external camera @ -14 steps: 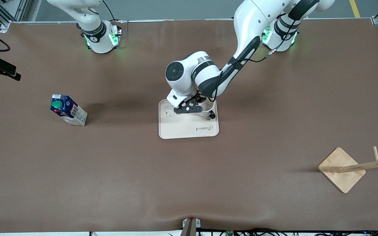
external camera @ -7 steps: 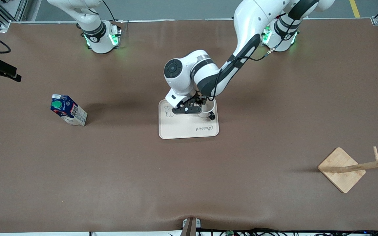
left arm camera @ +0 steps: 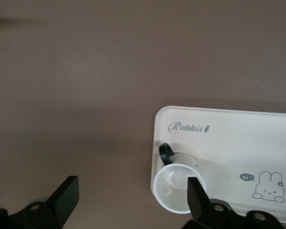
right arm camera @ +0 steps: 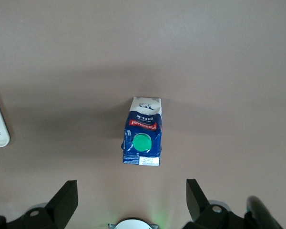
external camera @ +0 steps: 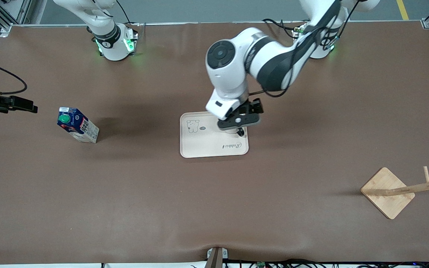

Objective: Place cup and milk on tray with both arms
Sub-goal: 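Raise the left gripper away while the right gripper reaches the milk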

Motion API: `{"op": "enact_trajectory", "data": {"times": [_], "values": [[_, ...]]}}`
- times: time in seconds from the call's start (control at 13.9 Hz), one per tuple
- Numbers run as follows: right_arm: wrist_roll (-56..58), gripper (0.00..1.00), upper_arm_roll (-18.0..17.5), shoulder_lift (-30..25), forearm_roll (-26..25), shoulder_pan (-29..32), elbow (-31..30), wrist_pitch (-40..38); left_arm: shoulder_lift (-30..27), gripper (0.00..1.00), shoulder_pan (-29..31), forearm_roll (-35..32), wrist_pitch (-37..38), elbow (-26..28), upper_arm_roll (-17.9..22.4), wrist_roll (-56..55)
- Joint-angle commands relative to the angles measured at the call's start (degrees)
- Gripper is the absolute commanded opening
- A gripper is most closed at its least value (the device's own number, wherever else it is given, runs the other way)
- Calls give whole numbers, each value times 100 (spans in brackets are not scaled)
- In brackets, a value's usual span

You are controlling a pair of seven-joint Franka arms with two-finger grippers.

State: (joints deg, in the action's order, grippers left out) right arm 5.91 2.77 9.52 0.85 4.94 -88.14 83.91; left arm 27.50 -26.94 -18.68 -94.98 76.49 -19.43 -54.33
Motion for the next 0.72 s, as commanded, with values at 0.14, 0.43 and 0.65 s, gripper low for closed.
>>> {"op": "enact_trajectory", "data": {"times": [0.14,0.43,0.65], "values": [[-37,100,-57,15,-182,147,-853,512,-982,100,1170,260,357,138,10,1264],[-46,100,-58,32,-173,156,-1047,635,-1422,100,2111,190,770,147,36,1994],[-46,100,-58,50,-173,182,-1161,679,-1659,100,2736,268,761,234,-26,2602]]}}
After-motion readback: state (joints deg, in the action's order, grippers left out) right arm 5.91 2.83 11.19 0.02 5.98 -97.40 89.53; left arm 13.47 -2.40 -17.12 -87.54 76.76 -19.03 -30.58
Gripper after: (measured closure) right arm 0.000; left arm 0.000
